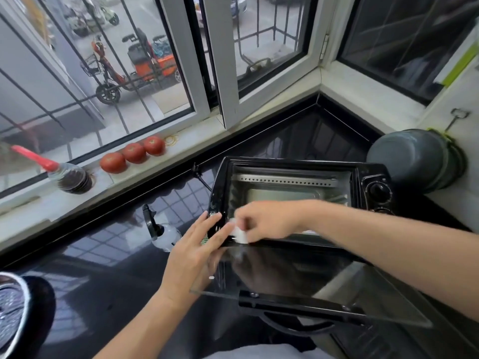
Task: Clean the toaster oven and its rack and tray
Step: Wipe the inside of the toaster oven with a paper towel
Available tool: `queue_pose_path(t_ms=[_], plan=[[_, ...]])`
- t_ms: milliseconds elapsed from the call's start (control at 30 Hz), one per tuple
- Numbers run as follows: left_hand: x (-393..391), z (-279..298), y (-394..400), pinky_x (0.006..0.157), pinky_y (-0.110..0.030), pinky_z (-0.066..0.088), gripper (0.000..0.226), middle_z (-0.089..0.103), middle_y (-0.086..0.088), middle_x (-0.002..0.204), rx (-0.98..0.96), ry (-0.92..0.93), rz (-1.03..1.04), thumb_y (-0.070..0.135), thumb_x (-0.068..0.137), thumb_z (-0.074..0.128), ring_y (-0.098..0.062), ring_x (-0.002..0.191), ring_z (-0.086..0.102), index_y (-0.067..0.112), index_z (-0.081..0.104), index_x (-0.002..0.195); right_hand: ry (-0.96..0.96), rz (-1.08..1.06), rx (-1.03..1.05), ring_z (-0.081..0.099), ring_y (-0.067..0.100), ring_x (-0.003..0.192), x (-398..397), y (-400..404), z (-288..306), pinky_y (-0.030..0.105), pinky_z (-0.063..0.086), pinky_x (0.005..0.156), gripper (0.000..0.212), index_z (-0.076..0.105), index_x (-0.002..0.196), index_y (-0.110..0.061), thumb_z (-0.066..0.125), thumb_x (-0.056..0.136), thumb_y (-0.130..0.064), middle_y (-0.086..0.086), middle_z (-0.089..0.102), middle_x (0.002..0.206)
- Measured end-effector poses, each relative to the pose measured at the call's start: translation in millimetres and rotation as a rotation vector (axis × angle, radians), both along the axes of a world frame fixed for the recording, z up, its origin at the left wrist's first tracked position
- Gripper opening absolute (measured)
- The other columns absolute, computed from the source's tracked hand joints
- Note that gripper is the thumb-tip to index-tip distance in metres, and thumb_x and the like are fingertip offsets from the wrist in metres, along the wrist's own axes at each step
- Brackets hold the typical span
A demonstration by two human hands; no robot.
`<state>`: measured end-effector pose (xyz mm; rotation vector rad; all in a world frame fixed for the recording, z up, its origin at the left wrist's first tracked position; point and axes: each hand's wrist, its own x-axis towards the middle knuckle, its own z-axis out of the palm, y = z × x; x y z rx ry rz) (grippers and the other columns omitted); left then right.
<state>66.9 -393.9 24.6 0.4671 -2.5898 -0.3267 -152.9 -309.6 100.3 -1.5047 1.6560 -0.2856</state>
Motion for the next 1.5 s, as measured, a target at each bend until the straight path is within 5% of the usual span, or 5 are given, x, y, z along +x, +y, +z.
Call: queue_pose_path(t_ms=[400, 533, 800, 967, 1500], plan=[[1.0, 18.8, 2.1, 0.099, -0.045, 0.057, 0.044, 0.062, -0.006, 0.138, 0.042, -0.048, -0.101, 0.048, 0.106, 0.042, -0.031, 0.13, 0.06, 0.026, 0.081, 0.108, -0.933, -1.296, -0.173, 0.056, 0.017, 0.079, 14.0, -34.0, -23.0, 0.039, 0.051, 0.095, 0.028, 0.058, 0.116, -0.007, 0.046, 0.096, 0.01, 0.01, 0.057, 0.096], [-2.0, 26.5, -4.9, 0.106, -0.016, 0.046, 0.046, 0.038, 0.006, 0.161, 0.195, -0.114, -0.143, 0.049, 0.103, 0.051, -0.005, 0.135, 0.055, 0.015, 0.075, 0.124, -0.937, -1.038, -0.106, 0.055, 0.021, 0.116, 30.3, -44.0, -18.2, 0.03, 0.048, 0.09, 0.074, 0.03, 0.154, -0.023, 0.042, 0.092, 0.013, 0.003, 0.05, 0.142], [2.7, 18.8, -21.4, 0.093, -0.04, 0.058, 0.02, -0.013, -0.009, 0.172, -0.02, -0.386, -0.304, 0.043, 0.106, 0.046, -0.032, 0.157, 0.023, 0.033, 0.048, 0.089, -0.898, -1.092, -0.176, 0.061, 0.024, 0.113, 35.7, -40.9, -33.8, 0.03, 0.051, 0.083, 0.064, 0.052, 0.136, -0.021, 0.045, 0.081, 0.012, 0.007, 0.062, 0.131], [-6.9, 21.7, -26.7, 0.098, -0.032, 0.054, 0.04, 0.022, -0.026, 0.166, -0.207, -0.344, -0.251, 0.054, 0.11, 0.015, -0.039, 0.148, 0.039, 0.034, 0.036, 0.084, -0.8, -1.14, -0.132, 0.059, 0.02, 0.103, 27.6, -53.5, -32.9, 0.031, 0.049, 0.076, 0.069, 0.047, 0.138, -0.028, 0.041, 0.084, 0.015, 0.004, 0.06, 0.124], [-20.2, 64.0, -26.9, 0.127, -0.038, 0.001, 0.03, 0.075, 0.007, 0.117, -0.484, -0.337, -0.429, 0.043, 0.09, 0.073, -0.031, 0.137, 0.034, 0.041, 0.075, 0.121, -0.585, -0.896, 0.087, 0.058, 0.022, 0.085, 32.8, -35.2, -36.1, 0.028, 0.046, 0.067, 0.027, 0.059, 0.12, -0.017, 0.045, 0.099, -0.008, 0.011, 0.061, 0.103]])
